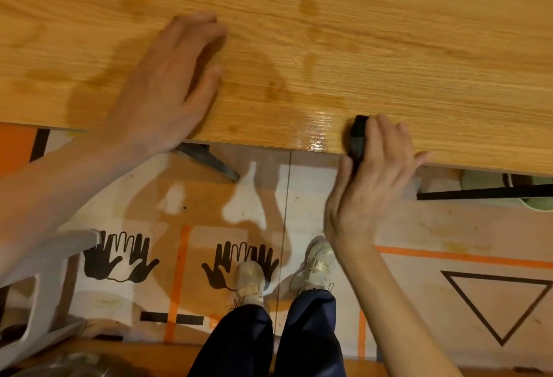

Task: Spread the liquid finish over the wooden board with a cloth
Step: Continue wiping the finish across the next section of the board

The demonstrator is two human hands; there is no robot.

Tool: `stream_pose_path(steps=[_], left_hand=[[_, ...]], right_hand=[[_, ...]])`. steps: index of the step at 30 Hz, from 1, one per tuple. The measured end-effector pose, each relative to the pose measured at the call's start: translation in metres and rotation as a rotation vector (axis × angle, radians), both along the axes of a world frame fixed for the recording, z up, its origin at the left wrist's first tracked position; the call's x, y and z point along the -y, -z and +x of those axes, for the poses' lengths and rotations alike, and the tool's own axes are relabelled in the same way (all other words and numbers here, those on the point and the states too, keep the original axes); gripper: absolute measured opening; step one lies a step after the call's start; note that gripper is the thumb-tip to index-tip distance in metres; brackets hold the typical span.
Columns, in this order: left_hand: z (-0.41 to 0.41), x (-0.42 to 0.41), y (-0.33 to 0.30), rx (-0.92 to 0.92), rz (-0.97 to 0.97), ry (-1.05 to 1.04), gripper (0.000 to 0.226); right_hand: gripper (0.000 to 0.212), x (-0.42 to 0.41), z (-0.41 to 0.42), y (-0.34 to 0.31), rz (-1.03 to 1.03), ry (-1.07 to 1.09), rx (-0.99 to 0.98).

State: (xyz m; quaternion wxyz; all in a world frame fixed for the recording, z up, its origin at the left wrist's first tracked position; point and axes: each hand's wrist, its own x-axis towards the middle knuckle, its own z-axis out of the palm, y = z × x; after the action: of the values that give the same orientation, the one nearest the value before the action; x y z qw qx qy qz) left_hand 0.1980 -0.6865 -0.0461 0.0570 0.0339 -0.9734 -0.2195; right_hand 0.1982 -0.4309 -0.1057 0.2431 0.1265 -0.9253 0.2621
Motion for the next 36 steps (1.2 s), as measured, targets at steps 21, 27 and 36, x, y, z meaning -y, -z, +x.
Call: stream_pose_path(steps=[21, 27, 36], left_hand=[[0.011, 0.036, 0.007, 0.02, -0.005, -0.126, 0.051], [0.01, 0.036, 0.007, 0.028, 0.026, -0.135, 0.054], [0.011, 0.036, 0.006, 0.034, 0.033, -0.125, 0.058]], right_hand=[[0.037, 0.105, 0.03, -0.045, 0.012, -0.385, 0.316], [0.042, 0.003, 0.002, -0.062, 0.163, -0.315, 0.362], [0.041, 0.037, 0.01, -0.061, 0.044, -0.07, 0.377]])
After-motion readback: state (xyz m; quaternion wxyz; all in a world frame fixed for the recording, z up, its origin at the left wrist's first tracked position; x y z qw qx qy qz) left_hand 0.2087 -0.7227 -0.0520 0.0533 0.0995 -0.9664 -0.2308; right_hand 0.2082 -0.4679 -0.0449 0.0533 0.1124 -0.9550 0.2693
